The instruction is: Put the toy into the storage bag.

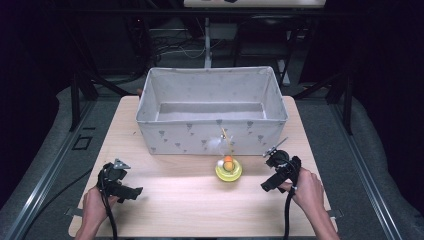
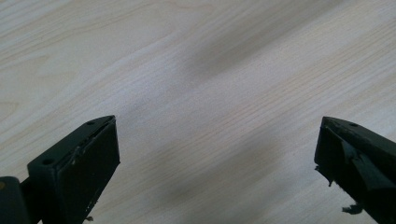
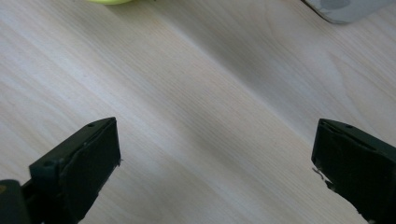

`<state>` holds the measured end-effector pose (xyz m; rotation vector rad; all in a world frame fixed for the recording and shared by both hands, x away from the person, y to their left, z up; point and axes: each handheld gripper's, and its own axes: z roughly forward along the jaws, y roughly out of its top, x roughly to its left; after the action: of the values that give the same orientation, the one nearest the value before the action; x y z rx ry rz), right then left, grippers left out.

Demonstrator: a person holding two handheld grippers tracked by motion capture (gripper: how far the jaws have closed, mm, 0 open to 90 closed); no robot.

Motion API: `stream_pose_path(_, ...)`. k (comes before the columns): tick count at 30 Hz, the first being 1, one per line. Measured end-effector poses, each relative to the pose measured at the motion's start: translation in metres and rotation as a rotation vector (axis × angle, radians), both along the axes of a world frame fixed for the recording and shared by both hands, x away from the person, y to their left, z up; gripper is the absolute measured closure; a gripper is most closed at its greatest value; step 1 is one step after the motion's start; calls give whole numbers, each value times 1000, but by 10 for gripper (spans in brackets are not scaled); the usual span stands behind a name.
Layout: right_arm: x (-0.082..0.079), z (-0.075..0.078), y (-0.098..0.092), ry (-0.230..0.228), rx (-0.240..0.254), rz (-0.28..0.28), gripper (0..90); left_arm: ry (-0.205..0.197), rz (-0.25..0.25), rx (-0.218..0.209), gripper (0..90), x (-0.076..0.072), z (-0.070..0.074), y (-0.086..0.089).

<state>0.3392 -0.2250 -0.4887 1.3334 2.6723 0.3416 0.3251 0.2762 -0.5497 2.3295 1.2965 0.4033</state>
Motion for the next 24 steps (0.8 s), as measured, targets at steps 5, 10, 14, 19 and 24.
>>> stream_pose_path(5,-2,2,9,14,14,25,10,-1,-2,-1,2,0,0,0)
stream_pose_path(10,-2,9,21,2,-2,58,20,1,-3,0,2,0,0,1)
stream_pose_path(14,-1,17,32,-26,11,89,29,5,-1,3,2,0,0,1)
stream_pose_path(19,0,24,42,-32,6,120,34,11,-1,3,1,1,-1,1)
stream_pose_path(24,2,27,48,-37,35,122,43,14,-4,10,2,1,-1,0)
